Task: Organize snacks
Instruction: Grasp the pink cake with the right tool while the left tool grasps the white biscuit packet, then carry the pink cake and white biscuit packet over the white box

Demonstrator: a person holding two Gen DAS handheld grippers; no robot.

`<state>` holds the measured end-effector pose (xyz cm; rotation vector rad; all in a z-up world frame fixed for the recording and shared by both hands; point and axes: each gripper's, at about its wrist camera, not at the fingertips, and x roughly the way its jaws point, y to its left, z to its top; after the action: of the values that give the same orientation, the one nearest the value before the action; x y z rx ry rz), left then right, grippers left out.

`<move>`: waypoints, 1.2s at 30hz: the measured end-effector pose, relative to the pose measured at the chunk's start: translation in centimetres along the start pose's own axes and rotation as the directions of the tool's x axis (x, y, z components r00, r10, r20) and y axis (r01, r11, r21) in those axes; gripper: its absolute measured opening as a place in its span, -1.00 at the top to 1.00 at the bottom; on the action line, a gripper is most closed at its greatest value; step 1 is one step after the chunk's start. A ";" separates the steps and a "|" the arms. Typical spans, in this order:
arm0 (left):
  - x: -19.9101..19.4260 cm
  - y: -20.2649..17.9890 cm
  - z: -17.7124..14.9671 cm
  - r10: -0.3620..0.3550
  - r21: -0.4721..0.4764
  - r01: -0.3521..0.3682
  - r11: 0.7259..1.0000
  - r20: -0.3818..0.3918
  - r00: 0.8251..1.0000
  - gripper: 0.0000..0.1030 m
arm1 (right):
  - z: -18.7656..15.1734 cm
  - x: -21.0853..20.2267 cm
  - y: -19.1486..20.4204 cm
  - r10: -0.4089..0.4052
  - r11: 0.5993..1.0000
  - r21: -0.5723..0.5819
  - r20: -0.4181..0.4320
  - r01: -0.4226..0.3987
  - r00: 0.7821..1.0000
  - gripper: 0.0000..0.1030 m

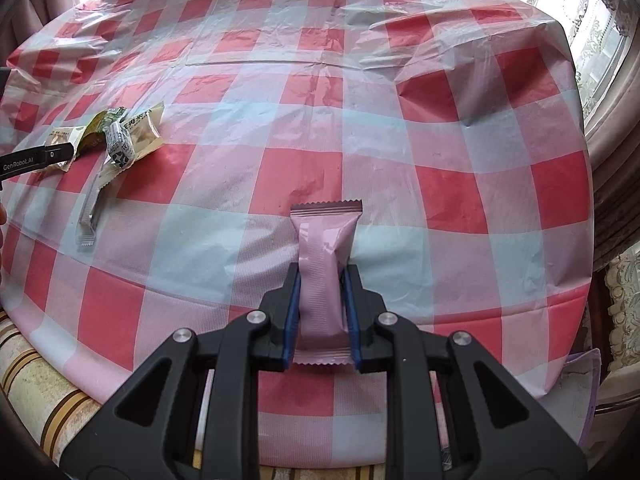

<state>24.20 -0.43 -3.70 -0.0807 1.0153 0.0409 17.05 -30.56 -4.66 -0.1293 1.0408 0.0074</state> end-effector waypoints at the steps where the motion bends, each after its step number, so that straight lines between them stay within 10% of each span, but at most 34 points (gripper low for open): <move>1: -0.1 0.0 -0.1 0.002 0.004 -0.002 1.000 0.005 1.000 -0.44 | 0.0 0.0 0.0 0.001 1.000 0.001 0.001 -0.001 1.000 0.54; 21: -4.1 1.3 -3.7 -0.206 -0.102 0.208 0.973 0.024 0.978 0.60 | -0.3 -0.3 0.1 -0.011 1.000 -0.009 0.010 0.011 1.000 0.55; 36: -8.4 0.2 -6.4 -0.265 -0.099 0.270 0.958 0.058 0.963 0.66 | -2.6 -2.8 0.1 0.021 1.000 0.019 0.014 -0.021 1.000 0.60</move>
<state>14.32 -0.72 0.10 -0.3131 0.9507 -0.1501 13.41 -30.57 -3.57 -0.1009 1.0285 0.0172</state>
